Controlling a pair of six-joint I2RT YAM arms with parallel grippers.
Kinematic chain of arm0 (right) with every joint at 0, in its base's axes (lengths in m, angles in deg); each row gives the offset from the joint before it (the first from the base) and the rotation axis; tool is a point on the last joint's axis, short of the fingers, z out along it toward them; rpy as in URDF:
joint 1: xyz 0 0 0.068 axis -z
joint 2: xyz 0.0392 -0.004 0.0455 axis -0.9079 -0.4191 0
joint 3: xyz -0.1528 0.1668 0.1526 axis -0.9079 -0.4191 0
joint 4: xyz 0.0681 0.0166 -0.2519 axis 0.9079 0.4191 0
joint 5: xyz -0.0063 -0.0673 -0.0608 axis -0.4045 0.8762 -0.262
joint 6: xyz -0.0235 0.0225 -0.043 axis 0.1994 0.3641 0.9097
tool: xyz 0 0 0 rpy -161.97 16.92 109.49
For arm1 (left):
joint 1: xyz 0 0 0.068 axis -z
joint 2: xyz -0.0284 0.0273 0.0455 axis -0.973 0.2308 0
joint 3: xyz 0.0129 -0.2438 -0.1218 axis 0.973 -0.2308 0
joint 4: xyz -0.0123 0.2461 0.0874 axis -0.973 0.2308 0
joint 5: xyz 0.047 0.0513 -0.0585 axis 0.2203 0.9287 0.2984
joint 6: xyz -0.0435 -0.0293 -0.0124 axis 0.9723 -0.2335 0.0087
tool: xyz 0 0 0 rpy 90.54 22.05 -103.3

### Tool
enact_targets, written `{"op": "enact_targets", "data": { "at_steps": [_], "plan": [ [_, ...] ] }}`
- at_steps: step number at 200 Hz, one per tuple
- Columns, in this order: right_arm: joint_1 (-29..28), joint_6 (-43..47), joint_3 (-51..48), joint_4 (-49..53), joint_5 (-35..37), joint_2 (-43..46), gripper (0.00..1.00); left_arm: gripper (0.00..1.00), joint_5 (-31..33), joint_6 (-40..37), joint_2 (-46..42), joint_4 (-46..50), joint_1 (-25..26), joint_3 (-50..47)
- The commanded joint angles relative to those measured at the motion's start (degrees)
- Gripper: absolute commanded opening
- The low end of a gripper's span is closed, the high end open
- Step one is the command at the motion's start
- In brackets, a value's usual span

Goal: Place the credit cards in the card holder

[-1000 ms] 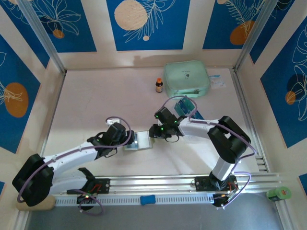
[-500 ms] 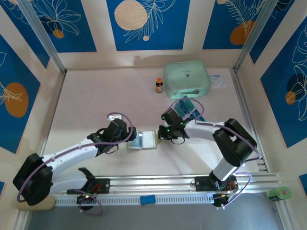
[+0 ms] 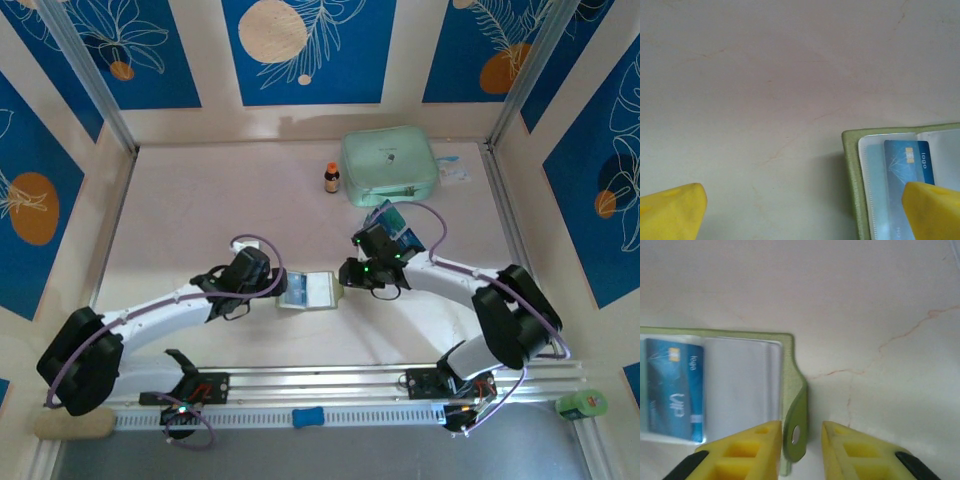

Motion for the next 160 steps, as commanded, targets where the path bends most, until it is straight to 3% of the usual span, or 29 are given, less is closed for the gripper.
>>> {"op": "enact_targets", "data": {
  "at_steps": [1,56,123,160],
  "plan": [
    [-0.66,-0.19,3.33,2.24,-3.03,1.3,0.21,1.0,-0.94,-1.28,0.35,-1.14,-0.39,1.55],
    [-1.94,-2.43,7.67,-5.13,-9.81,-4.81,0.0,1.0,-1.72,-1.02,1.51,-4.64,-0.39,-1.74],
    [-2.47,-2.42,9.56,-8.71,-13.7,-11.35,0.0,1.0,-1.66,2.67,4.52,-5.7,-0.41,-2.65],
    [-2.79,-2.04,10.39,-10.27,-15.65,-13.84,0.0,0.95,-0.93,2.86,6.15,-4.38,-0.4,-3.01]
  ]
}}
